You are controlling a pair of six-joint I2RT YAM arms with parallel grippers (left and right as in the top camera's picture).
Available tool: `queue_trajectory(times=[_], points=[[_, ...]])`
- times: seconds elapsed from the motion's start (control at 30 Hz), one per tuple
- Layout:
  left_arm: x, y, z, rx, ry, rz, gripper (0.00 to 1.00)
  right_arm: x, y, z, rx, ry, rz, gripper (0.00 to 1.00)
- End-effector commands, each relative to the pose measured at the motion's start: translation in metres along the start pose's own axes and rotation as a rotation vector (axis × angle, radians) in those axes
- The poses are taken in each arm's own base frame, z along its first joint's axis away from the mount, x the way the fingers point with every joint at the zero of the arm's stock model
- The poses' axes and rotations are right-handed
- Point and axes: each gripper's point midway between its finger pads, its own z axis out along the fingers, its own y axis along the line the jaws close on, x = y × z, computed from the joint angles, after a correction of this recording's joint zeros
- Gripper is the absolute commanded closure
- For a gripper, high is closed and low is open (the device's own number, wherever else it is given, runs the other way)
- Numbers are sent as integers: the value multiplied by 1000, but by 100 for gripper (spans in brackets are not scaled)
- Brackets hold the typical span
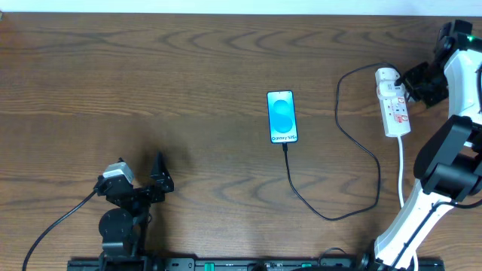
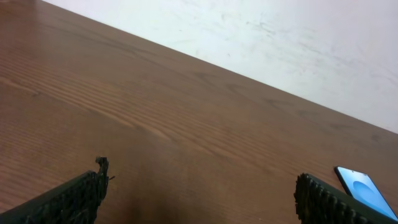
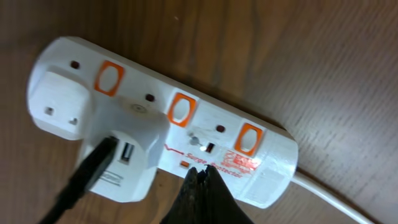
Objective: Plug charger to phone and switch on socket
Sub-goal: 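Lower the right gripper onto the orange rocker switch beside the charger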
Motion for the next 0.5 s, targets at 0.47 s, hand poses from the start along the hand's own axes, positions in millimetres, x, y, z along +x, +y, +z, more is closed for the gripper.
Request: queue_trajectory(times=[0.47], points=[[12,4,2,-10,32,12,2,-5,9,39,-9,27,-17,99]])
